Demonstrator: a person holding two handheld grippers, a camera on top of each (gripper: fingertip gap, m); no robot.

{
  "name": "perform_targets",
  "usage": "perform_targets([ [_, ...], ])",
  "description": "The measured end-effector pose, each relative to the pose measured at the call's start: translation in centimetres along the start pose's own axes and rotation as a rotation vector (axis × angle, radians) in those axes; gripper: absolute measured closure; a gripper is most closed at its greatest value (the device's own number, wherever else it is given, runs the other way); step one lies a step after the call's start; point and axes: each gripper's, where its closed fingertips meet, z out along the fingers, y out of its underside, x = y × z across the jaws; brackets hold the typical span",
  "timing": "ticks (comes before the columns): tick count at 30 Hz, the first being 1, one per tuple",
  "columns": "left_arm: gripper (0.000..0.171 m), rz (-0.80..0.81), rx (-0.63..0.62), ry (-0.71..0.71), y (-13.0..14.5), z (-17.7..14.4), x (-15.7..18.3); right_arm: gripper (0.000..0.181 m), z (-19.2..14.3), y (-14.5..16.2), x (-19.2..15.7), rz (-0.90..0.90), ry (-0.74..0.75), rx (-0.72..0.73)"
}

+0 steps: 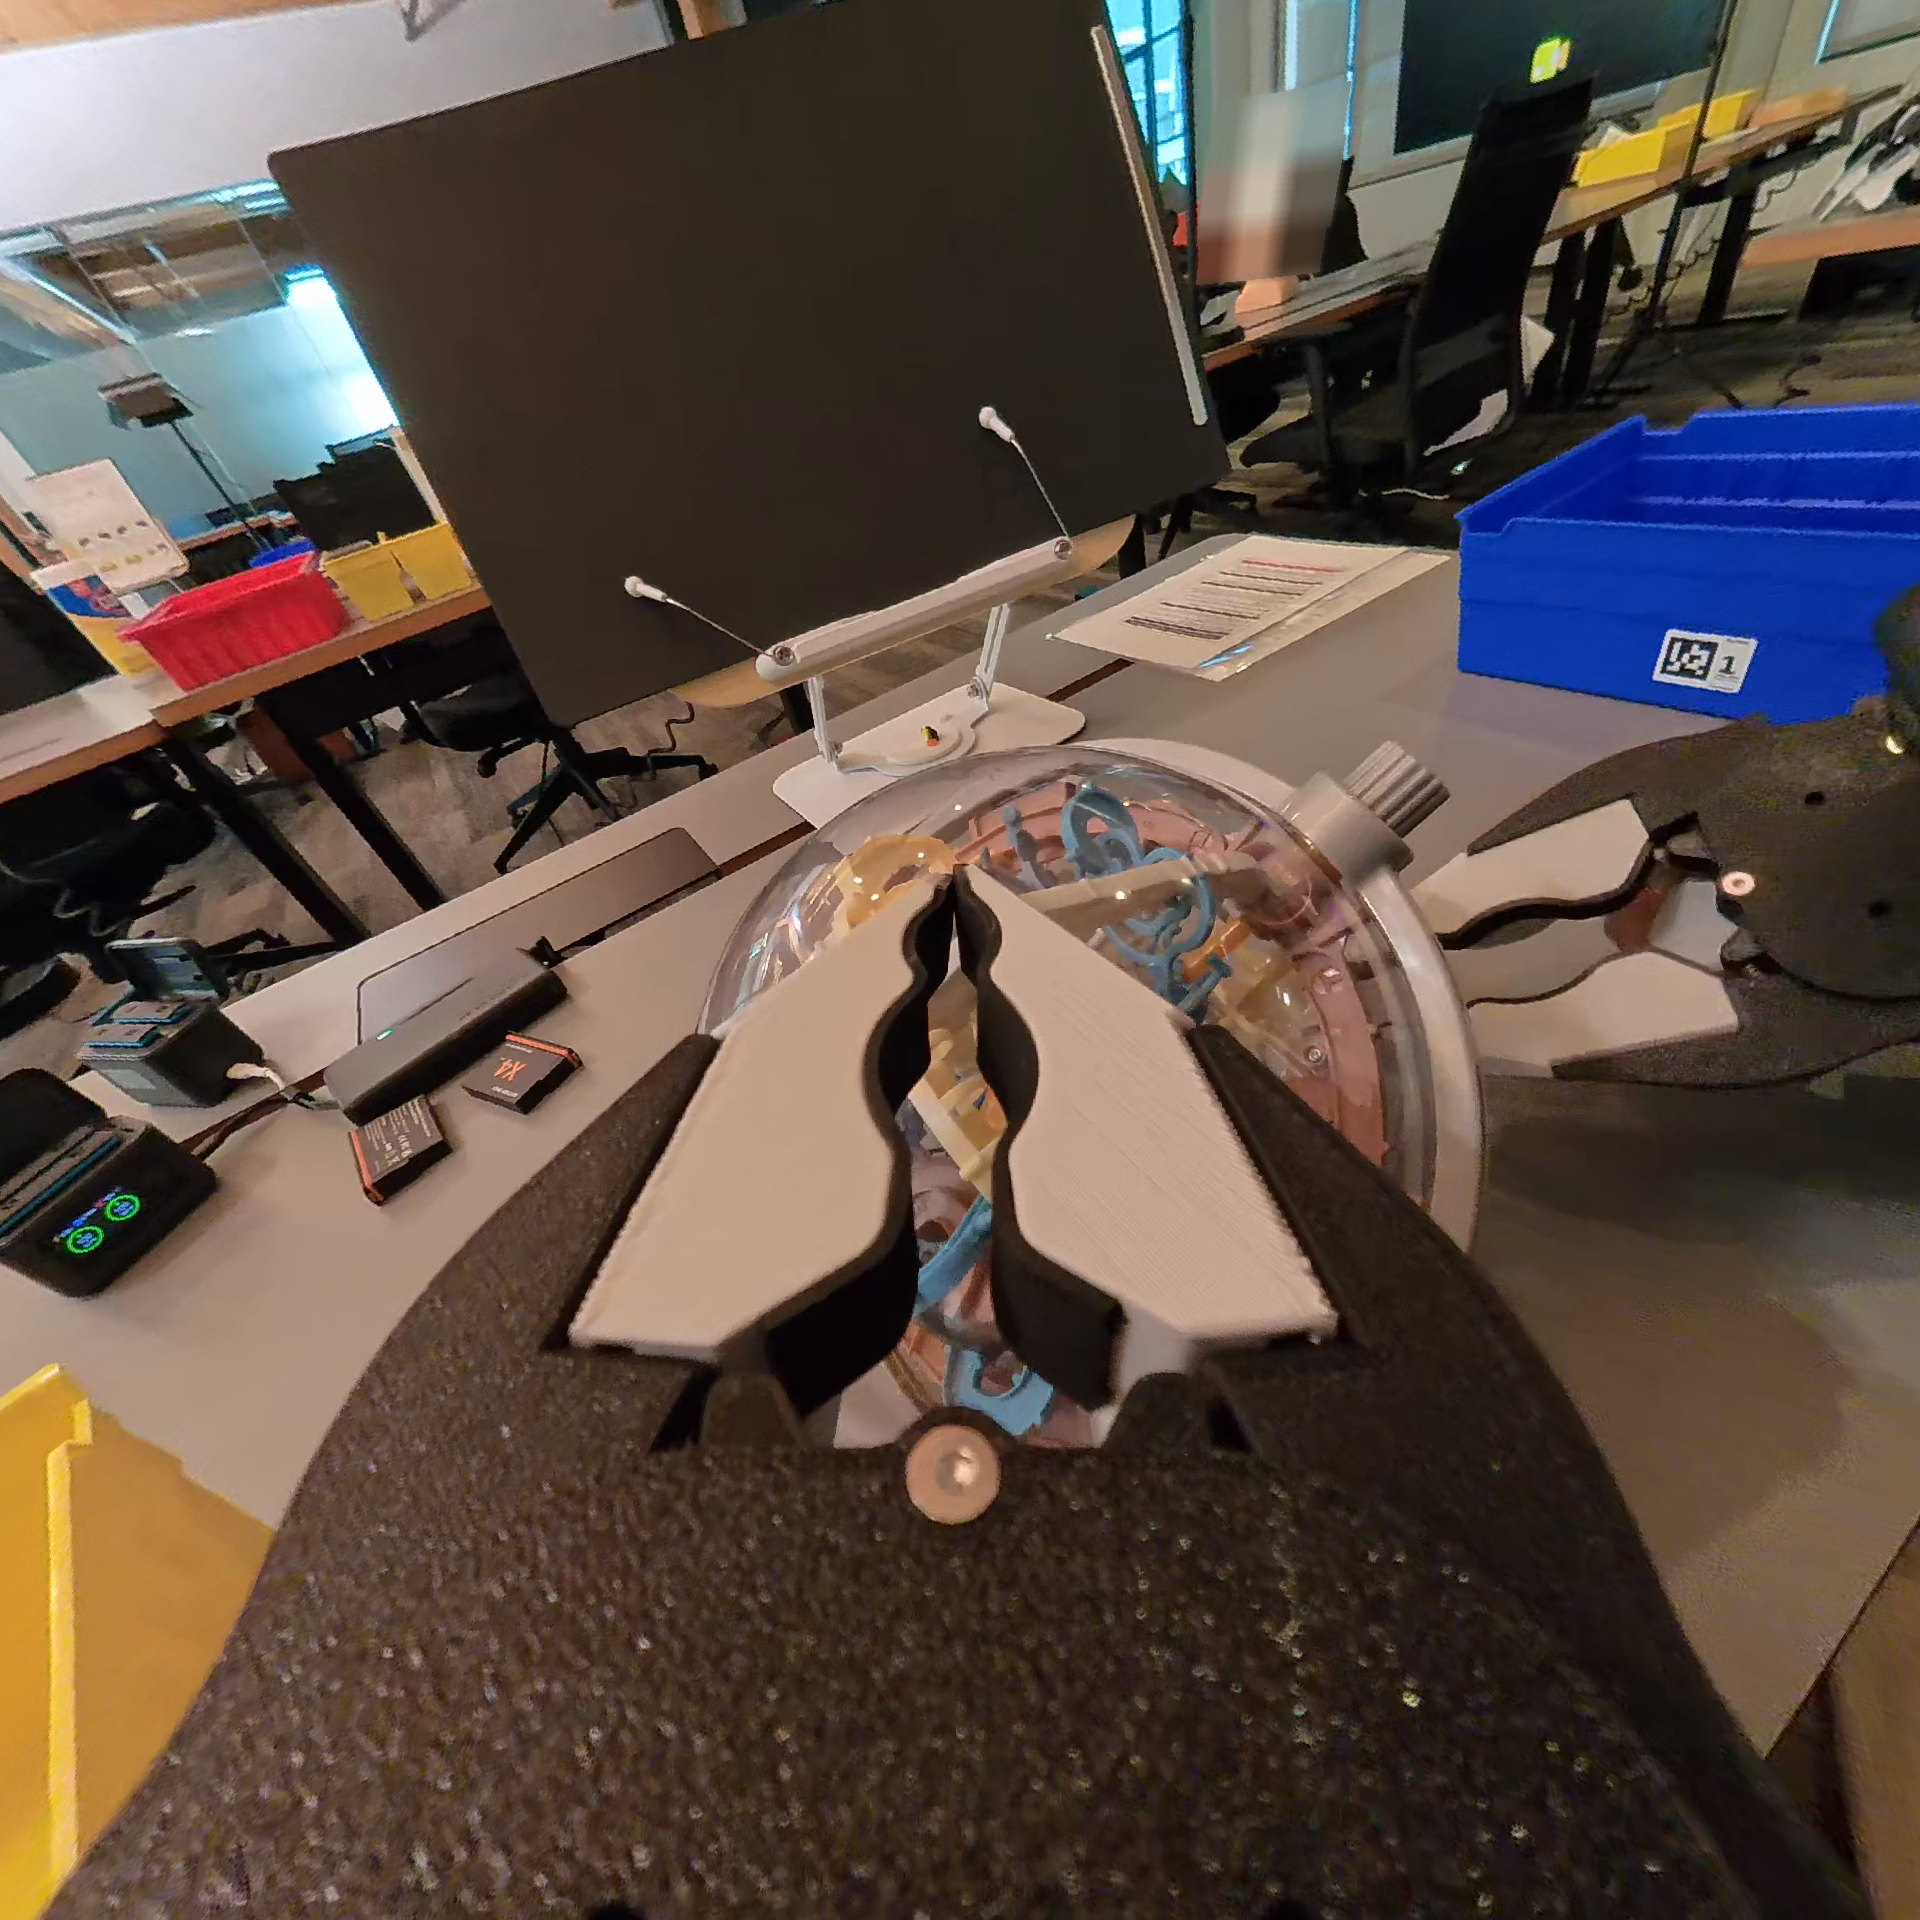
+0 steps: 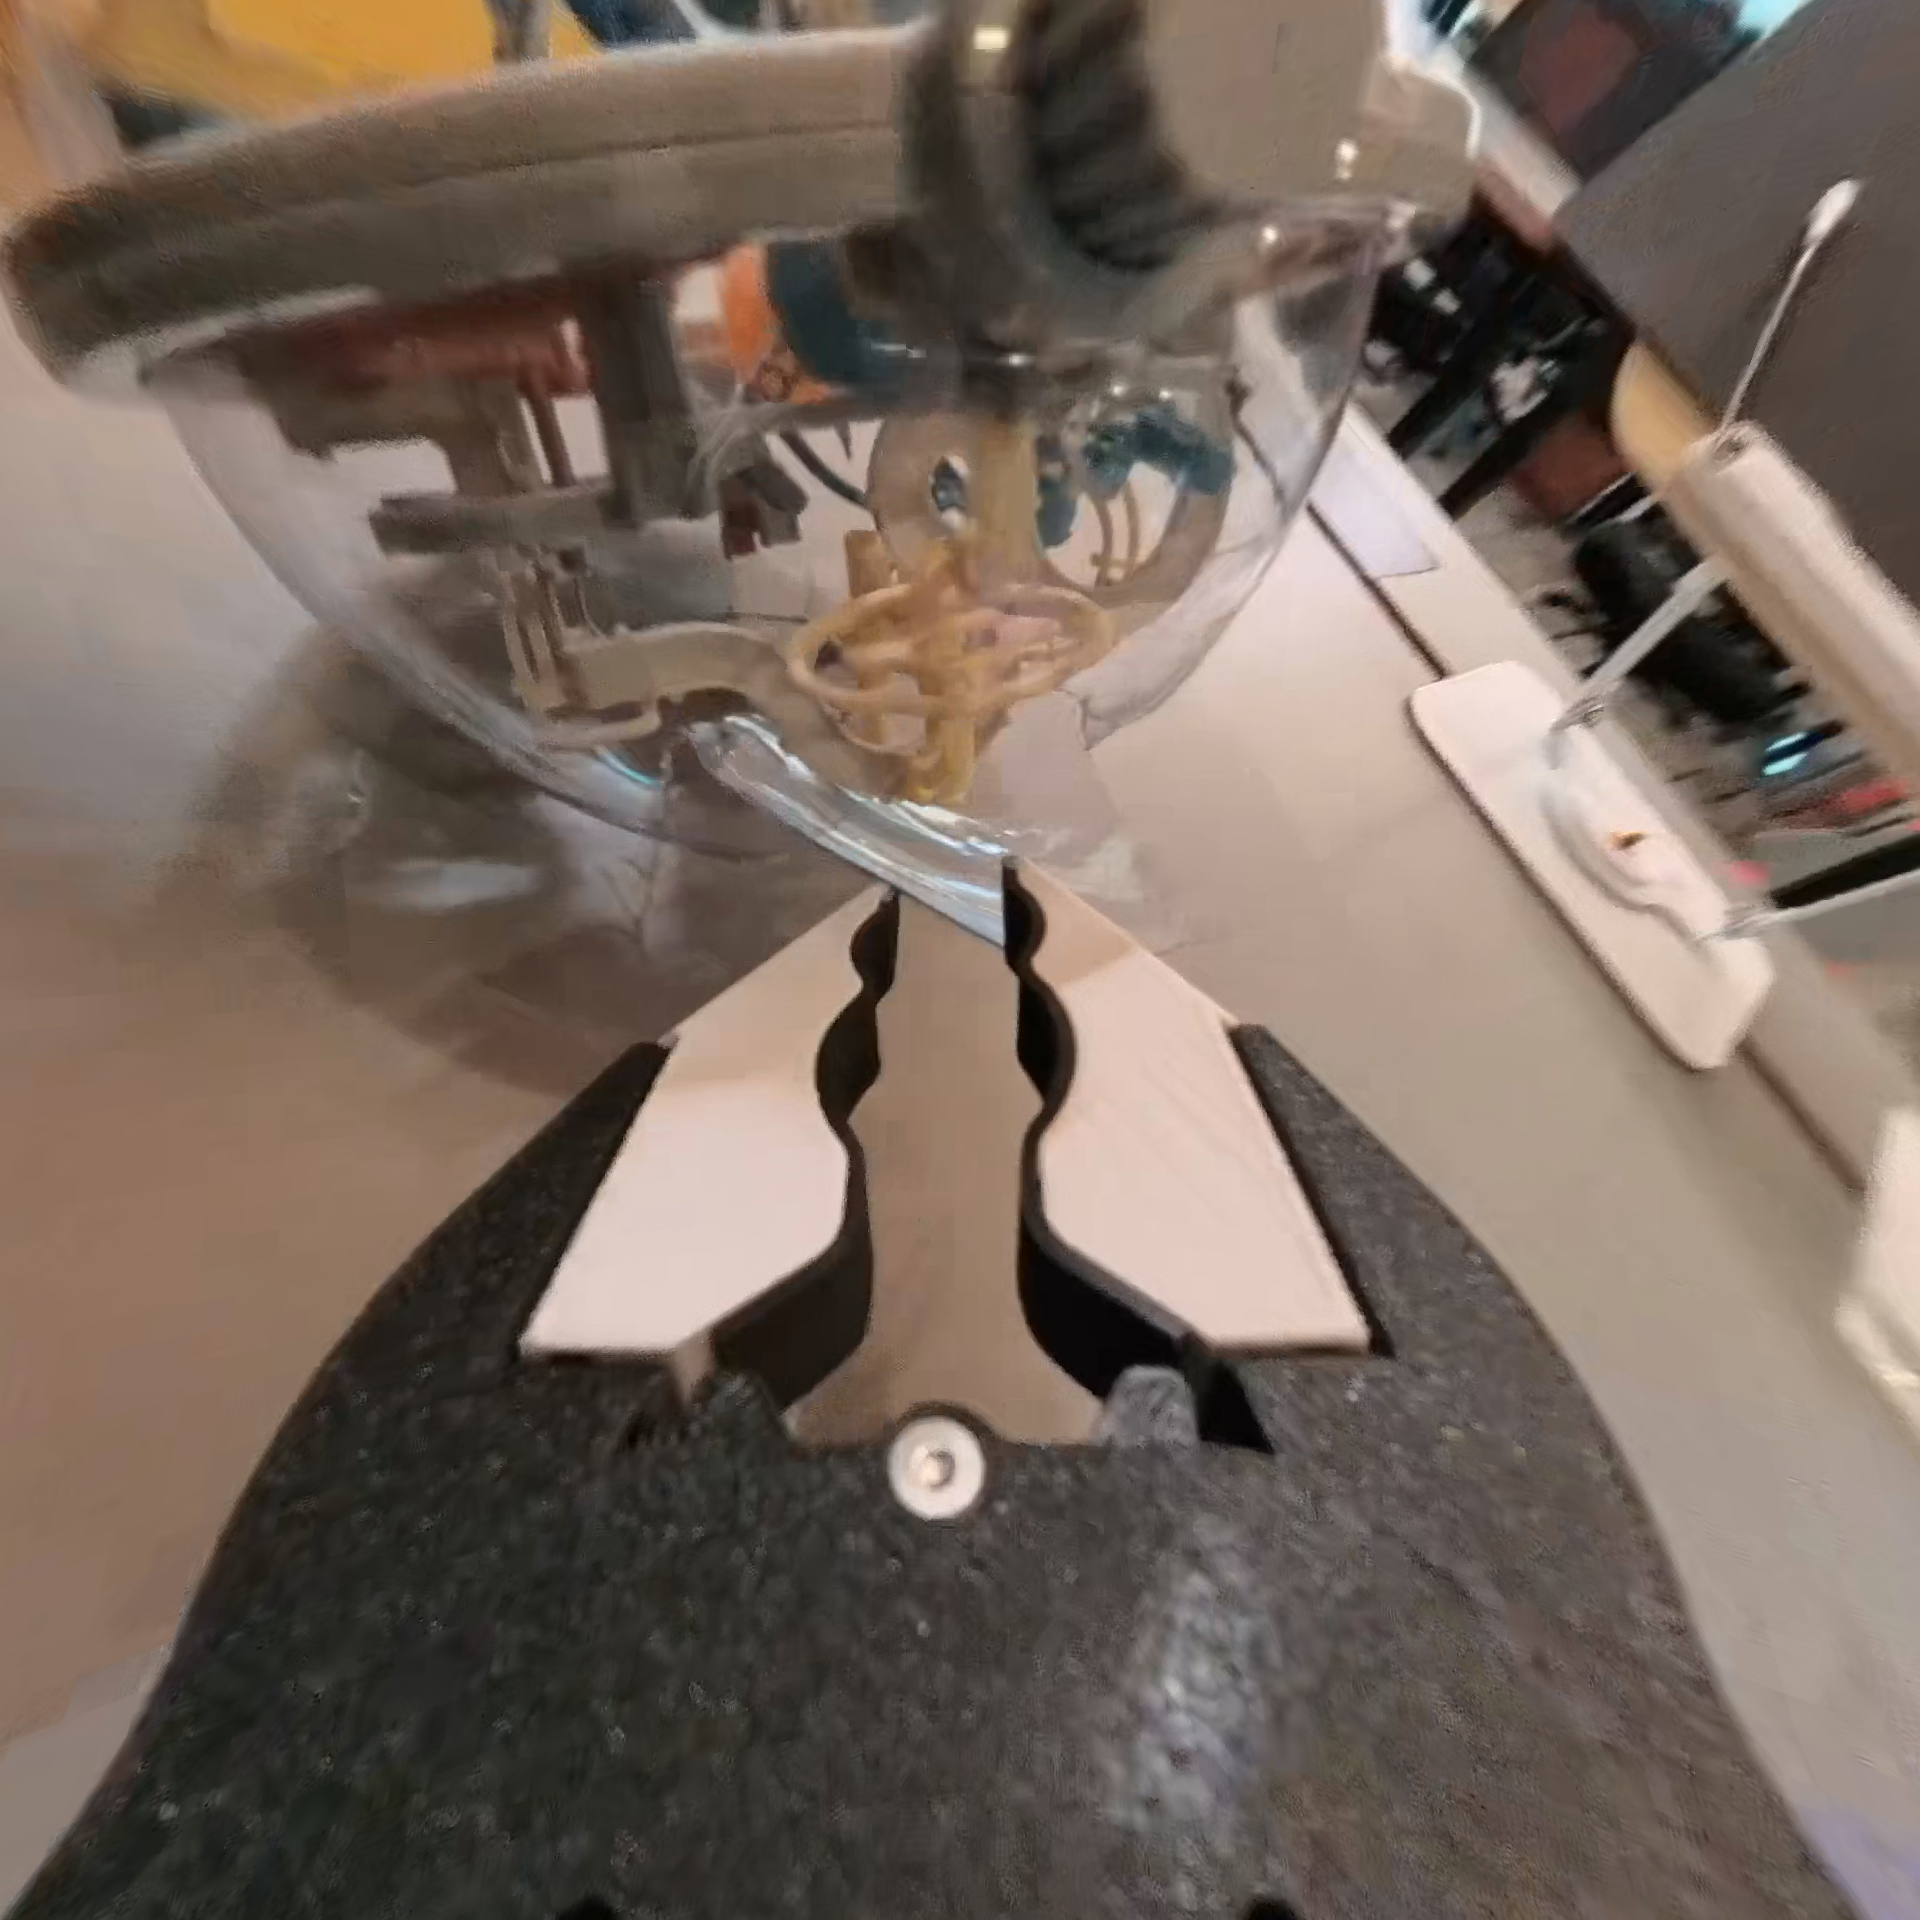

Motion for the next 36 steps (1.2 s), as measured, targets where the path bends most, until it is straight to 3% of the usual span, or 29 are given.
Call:
perform_targets([
  [2, 0.171, 0.0, 0.003, 0.0, 0.0, 0.1, 0.1, 0.16, -0.3, -0.3, -0.3, 0.113, -0.074, 0.022],
  [5, 0.171, 0.021, 0.002, -0.027, -0.1, 0.1, 0.0, 0.179, -3.2, -4.3, 1.9, 0.459, -0.157, 0.294],
  [7, 0.171, 0.057, -0.012, -0.072, 0.1, 0.0, -0.6, 0.177, -5.9, -6.2, 2.9, 0.664, -0.334, 0.461],
  [9, 0.171, 0.023, -0.002, -0.034, 0.1, -0.1, -0.3, 0.175, -7.6, -6.8, 4.6, 0.788, -0.376, 0.58],
  [11, 0.171, -0.045, 0.02, 0.031, -0.2, -0.1, 0.5, 0.169, -7.4, -6.3, 5.3, 0.805, -0.324, 0.587],
  [13, 0.171, -0.057, 0.027, 0.049, -0.3, 0.0, 0.9, 0.15, -6.8, -6.6, 4.2, 0.797, -0.361, 0.558],
  [16, 0.171, 0.019, 0.012, -0.004, -0.2, 0.0, 0.9, 0.135, -6.9, -7.9, 2.3, 0.8, -0.459, 0.562],
  [20, 0.171, 0.073, 0.004, -0.033, -0.2, 0.0, 1.0, 0.123, -6.6, -8.5, 1.2, 0.775, -0.464, 0.549],
  [27, 0.171, 0.032, 0.025, 0.019, -0.4, -0.1, 1.9, 0.119, -5.9, -9.4, 0.1, 0.669, -0.36, 0.527],
  [30, 0.171, 0.047, 0.023, 0.005, -0.3, -0.1, 1.6, 0.119, -6.3, -9.6, -0.2, 0.705, -0.433, 0.552],
  [33, 0.171, 0.054, 0.019, -0.014, -0.2, -0.2, 1.1, 0.121, -7.0, -9.8, -1.4, 0.776, -0.608, 0.569],
  [36, 0.171, 0.048, 0.018, -0.022, 0.0, -0.4, 0.7, 0.128, -7.0, -9.9, -1.7, 0.786, -0.639, 0.577],
])
